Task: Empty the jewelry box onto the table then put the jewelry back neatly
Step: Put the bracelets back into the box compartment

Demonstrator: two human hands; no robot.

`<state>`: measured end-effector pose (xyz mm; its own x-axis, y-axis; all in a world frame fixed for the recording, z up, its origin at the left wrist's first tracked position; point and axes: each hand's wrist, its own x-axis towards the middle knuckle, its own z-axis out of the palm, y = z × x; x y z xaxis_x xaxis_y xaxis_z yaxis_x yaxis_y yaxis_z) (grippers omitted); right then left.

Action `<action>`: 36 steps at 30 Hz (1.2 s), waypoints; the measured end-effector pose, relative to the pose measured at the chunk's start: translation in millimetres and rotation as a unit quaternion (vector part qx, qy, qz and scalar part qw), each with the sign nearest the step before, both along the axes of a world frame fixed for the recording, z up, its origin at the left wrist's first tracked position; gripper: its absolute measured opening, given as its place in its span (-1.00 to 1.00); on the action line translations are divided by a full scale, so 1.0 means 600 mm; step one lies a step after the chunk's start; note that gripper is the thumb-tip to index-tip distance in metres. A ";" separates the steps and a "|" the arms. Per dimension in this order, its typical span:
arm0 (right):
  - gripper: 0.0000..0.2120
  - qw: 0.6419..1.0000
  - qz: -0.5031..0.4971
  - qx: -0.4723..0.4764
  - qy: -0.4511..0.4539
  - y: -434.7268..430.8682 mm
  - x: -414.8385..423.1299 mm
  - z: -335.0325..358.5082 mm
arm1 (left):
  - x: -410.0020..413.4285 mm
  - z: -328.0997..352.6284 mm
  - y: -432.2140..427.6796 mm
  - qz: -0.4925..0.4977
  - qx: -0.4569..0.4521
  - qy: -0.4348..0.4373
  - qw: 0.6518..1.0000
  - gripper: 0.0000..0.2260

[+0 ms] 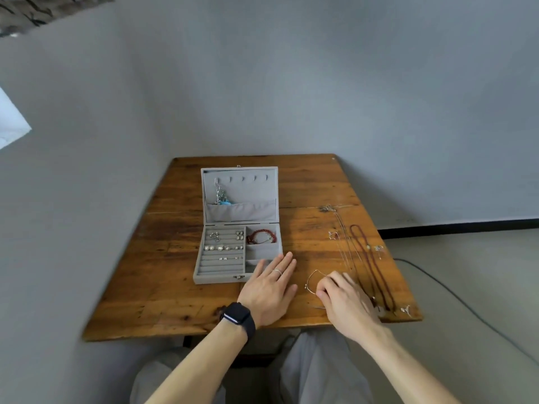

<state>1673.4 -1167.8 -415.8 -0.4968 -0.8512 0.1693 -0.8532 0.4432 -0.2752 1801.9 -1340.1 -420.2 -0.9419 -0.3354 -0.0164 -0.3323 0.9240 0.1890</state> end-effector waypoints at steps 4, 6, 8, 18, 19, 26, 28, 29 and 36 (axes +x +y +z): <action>-0.86 0.997 0.003 0.058 -0.057 -0.011 -0.011 0.023 | -0.008 0.016 0.006 0.008 0.052 0.009 0.999 -0.43; -0.86 0.987 -0.006 0.035 -0.154 -0.015 -0.013 0.044 | -0.012 0.029 0.015 0.006 0.067 0.042 0.997 -0.45; -0.86 0.971 -0.014 0.011 -0.239 -0.016 -0.017 0.070 | -0.020 0.044 0.025 0.017 0.117 0.077 0.990 -0.53; -0.88 0.943 0.018 -0.024 -0.330 -0.002 -0.038 0.127 | 0.018 0.094 0.015 0.150 0.399 0.223 0.877 -0.89; -0.89 0.944 0.023 -0.014 -0.328 -0.006 -0.036 0.126 | 0.029 0.094 0.008 0.160 0.394 0.221 0.878 -0.89; -0.92 0.969 0.015 -0.017 -0.248 -0.096 0.003 0.095 | 0.074 0.072 -0.036 0.239 0.195 0.208 0.928 -0.83; -0.93 0.977 0.008 -0.038 -0.211 -0.131 0.010 0.087 | 0.076 0.072 -0.056 0.258 0.125 0.202 0.937 -0.81; -0.93 0.979 0.004 -0.046 -0.196 -0.147 0.010 0.083 | 0.074 0.073 -0.065 0.266 0.097 0.192 0.940 -0.80; -0.86 0.994 -0.036 -0.049 -0.092 -0.211 -0.002 0.058 | 0.018 0.085 -0.106 0.265 -0.009 0.080 0.961 -0.78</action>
